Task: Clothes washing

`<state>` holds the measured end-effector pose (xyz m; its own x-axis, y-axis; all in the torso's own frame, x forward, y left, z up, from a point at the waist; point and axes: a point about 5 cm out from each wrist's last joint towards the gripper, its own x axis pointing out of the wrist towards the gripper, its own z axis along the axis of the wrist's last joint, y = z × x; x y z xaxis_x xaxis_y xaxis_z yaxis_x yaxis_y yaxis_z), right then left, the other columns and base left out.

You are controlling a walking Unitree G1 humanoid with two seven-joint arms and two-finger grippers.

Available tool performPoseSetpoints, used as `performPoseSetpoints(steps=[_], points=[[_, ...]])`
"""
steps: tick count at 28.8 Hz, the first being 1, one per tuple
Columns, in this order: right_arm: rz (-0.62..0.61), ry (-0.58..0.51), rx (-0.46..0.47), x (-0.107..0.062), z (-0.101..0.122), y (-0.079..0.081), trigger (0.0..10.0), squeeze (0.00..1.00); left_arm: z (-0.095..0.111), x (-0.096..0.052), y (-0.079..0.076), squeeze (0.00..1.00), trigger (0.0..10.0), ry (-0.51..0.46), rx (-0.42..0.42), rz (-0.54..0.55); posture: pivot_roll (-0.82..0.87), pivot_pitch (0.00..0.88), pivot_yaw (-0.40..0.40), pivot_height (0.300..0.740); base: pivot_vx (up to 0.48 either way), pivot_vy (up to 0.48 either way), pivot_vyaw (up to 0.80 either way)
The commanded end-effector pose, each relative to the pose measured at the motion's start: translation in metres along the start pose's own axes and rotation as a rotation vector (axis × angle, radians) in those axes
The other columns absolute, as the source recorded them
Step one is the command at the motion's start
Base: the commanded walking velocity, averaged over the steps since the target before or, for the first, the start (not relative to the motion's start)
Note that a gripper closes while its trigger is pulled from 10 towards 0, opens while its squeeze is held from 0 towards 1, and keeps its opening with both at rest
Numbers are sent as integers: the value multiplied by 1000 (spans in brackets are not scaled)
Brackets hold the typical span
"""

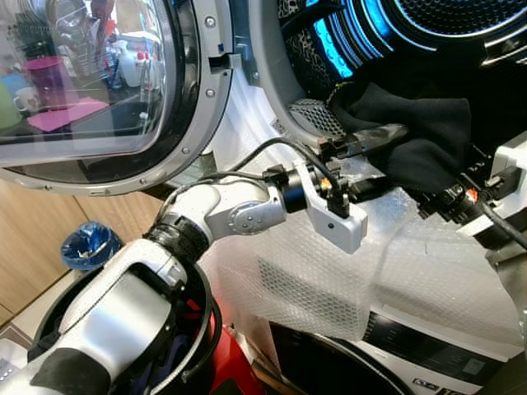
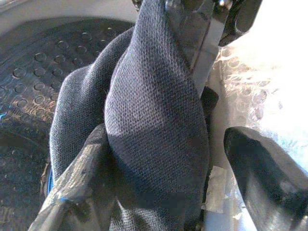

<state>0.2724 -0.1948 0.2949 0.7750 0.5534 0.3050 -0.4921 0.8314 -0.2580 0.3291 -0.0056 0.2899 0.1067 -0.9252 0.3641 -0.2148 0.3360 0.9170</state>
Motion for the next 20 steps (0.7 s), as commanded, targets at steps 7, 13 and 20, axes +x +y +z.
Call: performPoseSetpoints(steps=[7, 13, 20], points=[[31, -31, -20, -1, 9, 6, 10000, 0, -10, -3, 11, 0, 0, 1, 47, -49, -102, 66, 85, 740, 0, 0, 0], [27, -17, -24, -1, 6, 6, 10000, 0, -15, -6, 19, 0, 0, 7, 63, -63, -94, 63, 90, 740, 0, 0, 0], [21, -7, -34, -2, 5, 5, 10000, 0, -20, -7, 30, 0, 0, 12, 96, -73, -89, 58, 95, 740, 0, 0, 0]])
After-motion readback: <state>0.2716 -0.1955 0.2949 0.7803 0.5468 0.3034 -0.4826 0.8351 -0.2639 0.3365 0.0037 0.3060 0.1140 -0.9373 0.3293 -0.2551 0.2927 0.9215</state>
